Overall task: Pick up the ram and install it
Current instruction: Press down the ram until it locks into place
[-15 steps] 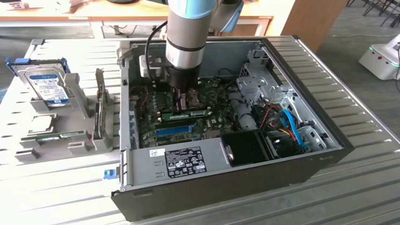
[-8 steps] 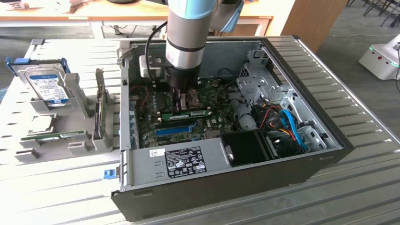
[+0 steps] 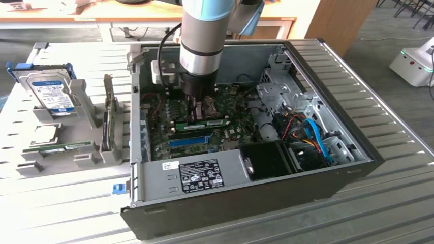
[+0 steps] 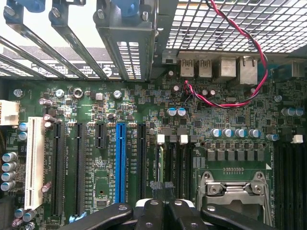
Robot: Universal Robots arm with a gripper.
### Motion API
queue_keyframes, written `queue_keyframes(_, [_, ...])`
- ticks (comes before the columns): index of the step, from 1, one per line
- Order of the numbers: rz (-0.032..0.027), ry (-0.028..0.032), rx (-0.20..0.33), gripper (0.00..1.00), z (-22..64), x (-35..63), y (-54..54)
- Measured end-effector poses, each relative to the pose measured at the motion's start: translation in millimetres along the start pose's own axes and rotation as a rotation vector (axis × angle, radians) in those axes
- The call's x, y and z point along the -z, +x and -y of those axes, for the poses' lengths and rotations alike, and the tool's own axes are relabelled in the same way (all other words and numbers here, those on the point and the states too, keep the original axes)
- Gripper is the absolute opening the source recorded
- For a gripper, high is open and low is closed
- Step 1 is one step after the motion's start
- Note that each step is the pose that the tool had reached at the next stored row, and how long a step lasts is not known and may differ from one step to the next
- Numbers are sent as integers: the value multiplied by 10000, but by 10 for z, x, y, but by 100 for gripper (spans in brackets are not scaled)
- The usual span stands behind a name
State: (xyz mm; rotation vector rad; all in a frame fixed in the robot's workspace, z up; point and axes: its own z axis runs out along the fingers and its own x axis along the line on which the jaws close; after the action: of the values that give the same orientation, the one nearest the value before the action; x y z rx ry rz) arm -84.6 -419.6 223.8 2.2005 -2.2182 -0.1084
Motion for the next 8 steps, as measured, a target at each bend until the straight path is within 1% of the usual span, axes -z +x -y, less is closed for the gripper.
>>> queue_keyframes(8, [-1, -1, 0, 11, 0, -7, 0])
